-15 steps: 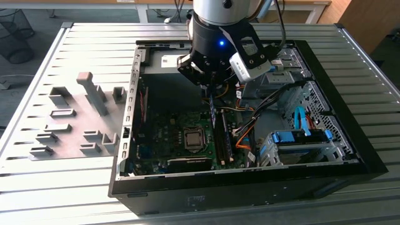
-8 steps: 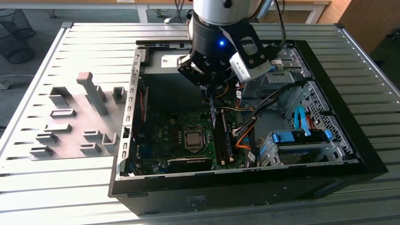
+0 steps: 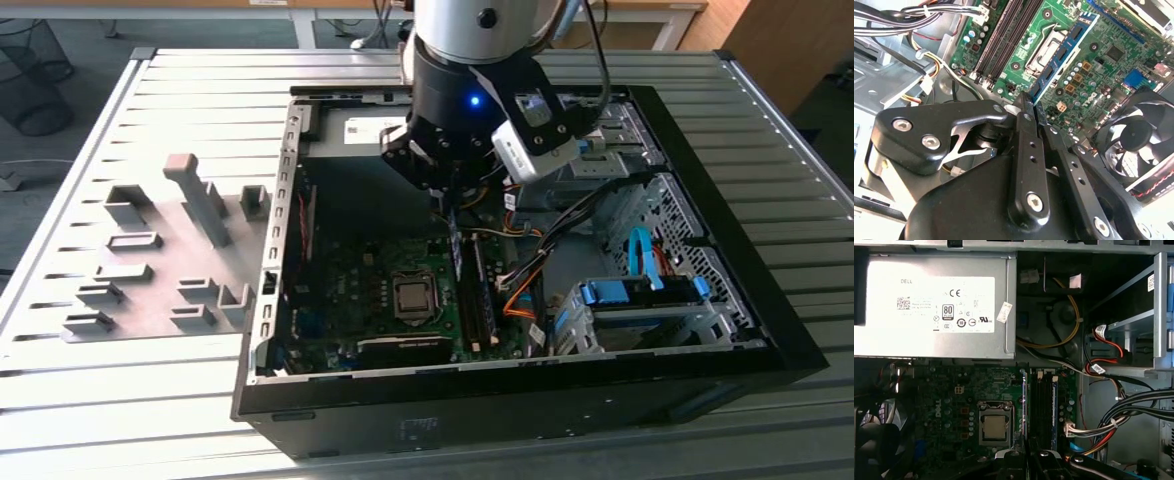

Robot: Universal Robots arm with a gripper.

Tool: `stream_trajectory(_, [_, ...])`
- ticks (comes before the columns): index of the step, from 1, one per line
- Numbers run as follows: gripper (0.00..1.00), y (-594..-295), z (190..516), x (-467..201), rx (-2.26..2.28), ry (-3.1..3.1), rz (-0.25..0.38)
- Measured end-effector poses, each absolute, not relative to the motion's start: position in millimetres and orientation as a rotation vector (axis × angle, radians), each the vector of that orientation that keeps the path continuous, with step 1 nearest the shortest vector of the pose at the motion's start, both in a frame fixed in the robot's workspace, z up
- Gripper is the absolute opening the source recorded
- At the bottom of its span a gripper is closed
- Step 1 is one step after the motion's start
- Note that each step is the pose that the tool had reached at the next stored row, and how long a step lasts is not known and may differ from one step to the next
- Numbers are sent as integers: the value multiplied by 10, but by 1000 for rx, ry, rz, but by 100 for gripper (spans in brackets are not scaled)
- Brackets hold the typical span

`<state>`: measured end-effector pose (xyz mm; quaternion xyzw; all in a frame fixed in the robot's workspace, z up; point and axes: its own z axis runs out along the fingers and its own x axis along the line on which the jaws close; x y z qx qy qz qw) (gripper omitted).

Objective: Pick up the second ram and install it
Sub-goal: 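Insert the second ram into the second slot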

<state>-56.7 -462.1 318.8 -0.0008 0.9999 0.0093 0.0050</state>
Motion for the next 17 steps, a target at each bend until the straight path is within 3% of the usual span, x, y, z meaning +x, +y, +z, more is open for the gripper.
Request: stream_trajectory(17, [14,-4641,2963,-475,-12,3132,32])
